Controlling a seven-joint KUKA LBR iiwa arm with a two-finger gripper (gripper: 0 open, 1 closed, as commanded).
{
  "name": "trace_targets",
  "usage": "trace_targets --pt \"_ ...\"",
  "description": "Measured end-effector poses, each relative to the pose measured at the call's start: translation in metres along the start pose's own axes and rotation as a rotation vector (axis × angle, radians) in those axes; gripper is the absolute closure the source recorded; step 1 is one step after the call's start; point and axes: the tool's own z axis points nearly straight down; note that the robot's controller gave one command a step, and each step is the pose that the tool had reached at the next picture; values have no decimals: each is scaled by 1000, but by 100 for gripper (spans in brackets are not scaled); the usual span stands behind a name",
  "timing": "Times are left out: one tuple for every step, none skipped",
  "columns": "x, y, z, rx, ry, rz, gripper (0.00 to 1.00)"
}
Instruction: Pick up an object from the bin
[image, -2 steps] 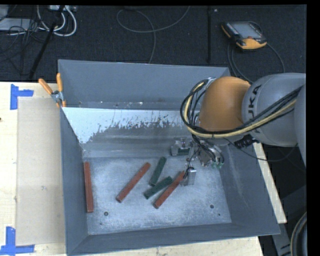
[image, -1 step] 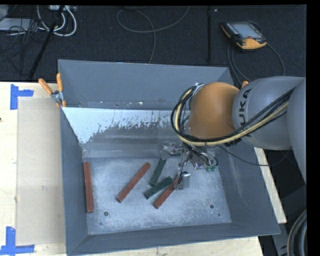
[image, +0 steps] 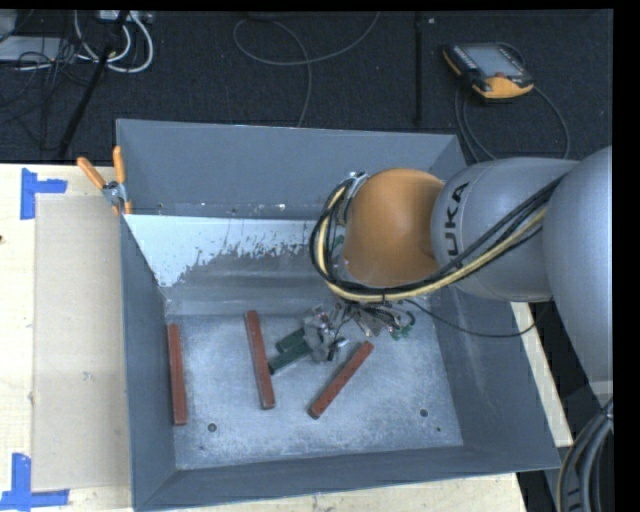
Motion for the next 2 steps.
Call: trace_targets --pt "0 0 1 0 0 2 0" --pt "0 0 0 0 -2 4 100"
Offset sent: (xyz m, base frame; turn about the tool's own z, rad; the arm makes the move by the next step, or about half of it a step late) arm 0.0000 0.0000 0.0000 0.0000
